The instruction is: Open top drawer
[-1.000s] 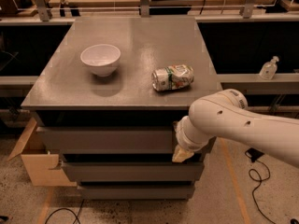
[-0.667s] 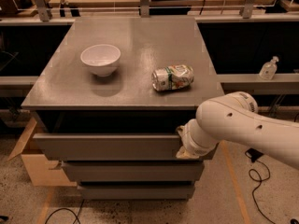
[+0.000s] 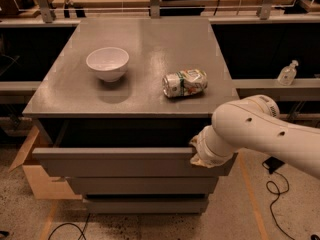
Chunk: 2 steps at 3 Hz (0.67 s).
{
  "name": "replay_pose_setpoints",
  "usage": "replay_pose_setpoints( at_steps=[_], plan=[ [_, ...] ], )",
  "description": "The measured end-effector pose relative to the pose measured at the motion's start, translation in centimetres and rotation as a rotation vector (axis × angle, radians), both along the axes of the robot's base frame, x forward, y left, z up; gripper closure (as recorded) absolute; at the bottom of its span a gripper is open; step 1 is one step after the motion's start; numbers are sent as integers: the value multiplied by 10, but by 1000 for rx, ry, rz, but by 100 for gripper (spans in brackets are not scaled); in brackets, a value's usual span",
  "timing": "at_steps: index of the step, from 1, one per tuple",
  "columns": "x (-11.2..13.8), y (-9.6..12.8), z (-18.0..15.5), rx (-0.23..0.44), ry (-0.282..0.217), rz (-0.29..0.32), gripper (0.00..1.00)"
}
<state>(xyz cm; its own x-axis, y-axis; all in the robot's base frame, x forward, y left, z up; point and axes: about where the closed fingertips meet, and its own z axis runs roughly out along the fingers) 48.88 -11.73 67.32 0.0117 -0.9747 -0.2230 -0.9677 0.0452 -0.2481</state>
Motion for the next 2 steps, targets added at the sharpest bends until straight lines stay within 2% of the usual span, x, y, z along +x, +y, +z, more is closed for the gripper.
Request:
replay_pose_setpoints(
  at_steps=[2],
  plan=[
    [0, 0, 3, 0, 0, 0, 100]
  ],
)
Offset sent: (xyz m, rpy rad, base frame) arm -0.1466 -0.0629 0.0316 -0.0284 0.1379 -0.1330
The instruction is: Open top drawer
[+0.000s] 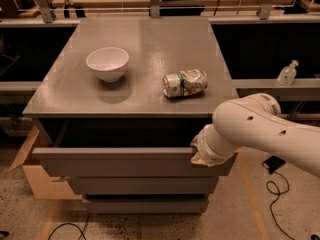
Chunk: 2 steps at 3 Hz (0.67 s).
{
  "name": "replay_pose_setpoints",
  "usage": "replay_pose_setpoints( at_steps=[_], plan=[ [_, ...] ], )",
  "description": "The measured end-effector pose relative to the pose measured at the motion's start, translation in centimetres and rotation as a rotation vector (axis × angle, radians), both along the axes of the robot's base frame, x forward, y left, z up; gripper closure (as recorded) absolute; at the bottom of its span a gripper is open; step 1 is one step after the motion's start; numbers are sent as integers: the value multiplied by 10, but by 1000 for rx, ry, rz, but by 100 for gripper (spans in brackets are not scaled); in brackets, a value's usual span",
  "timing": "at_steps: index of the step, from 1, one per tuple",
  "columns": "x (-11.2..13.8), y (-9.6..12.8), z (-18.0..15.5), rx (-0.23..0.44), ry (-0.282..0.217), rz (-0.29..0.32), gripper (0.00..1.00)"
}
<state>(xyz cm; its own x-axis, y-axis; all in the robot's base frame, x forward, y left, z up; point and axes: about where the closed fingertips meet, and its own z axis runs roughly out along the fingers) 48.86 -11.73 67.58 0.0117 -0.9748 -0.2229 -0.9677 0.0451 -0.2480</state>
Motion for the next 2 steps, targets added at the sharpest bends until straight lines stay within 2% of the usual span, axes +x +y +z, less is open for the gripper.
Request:
replay_pose_setpoints(
  at_steps=[1, 2],
  plan=[
    [0, 0, 1, -1, -1, 1, 82],
    [-1, 0, 2, -3, -3, 2, 59]
  ],
)
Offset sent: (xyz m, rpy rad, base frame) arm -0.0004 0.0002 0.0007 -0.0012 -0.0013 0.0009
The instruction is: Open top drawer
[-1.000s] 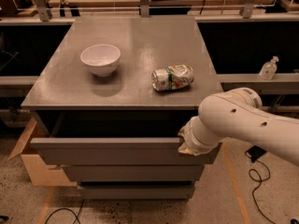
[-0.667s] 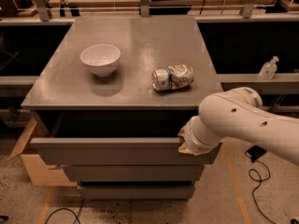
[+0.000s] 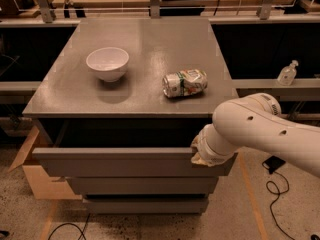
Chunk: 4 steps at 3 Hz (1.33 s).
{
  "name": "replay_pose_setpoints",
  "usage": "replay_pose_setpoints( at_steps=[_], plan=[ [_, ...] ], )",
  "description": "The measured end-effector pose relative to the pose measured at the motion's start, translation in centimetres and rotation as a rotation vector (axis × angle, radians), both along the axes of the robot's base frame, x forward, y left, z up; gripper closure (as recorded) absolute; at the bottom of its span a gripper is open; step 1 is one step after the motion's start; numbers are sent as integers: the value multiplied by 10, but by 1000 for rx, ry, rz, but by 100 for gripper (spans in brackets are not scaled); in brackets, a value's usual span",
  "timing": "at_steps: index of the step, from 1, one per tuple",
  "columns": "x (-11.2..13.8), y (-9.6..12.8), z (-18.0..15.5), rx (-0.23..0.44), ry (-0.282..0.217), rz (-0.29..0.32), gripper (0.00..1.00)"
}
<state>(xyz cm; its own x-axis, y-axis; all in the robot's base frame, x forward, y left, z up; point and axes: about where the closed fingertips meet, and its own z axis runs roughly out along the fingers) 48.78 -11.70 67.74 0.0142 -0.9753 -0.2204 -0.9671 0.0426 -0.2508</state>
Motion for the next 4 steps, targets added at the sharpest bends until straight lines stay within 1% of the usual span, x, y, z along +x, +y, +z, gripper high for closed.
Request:
replay_pose_setpoints(
  at_steps=[2, 3, 4],
  plan=[
    [-1, 0, 2, -3, -3, 2, 12],
    [-1, 1, 2, -4, -4, 3, 0],
    [-1, 1, 2, -4, -4, 3, 0]
  ],
)
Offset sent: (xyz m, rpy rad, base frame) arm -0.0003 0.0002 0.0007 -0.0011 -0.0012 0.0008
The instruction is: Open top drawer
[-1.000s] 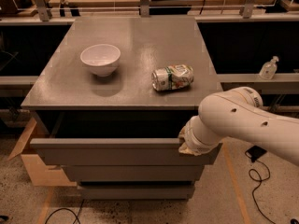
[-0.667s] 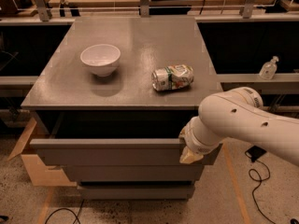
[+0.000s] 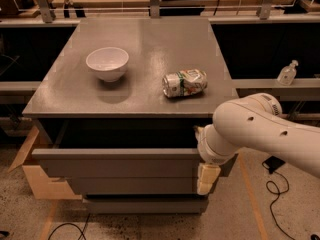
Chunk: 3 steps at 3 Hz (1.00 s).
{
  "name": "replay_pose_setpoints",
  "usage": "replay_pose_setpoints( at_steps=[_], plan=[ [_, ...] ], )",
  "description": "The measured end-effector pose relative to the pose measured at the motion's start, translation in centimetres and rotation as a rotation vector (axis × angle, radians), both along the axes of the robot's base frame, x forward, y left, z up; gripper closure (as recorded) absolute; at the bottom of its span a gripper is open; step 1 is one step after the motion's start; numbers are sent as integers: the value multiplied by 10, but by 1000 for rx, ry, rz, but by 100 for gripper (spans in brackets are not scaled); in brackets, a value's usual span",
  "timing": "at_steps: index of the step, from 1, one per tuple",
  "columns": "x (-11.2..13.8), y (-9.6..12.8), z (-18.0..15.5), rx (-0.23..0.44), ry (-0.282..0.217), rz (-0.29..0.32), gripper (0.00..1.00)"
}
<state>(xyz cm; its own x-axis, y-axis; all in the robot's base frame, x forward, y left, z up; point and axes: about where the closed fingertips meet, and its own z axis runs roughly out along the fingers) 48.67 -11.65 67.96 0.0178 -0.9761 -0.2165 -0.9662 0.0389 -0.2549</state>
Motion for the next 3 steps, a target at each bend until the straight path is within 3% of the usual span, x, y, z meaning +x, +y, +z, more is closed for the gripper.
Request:
replay_pose_setpoints(
  at_steps=[2, 3],
  plan=[
    [6, -5, -17, -21, 27, -22, 0],
    [1, -9, -21, -24, 27, -44, 18]
  ],
)
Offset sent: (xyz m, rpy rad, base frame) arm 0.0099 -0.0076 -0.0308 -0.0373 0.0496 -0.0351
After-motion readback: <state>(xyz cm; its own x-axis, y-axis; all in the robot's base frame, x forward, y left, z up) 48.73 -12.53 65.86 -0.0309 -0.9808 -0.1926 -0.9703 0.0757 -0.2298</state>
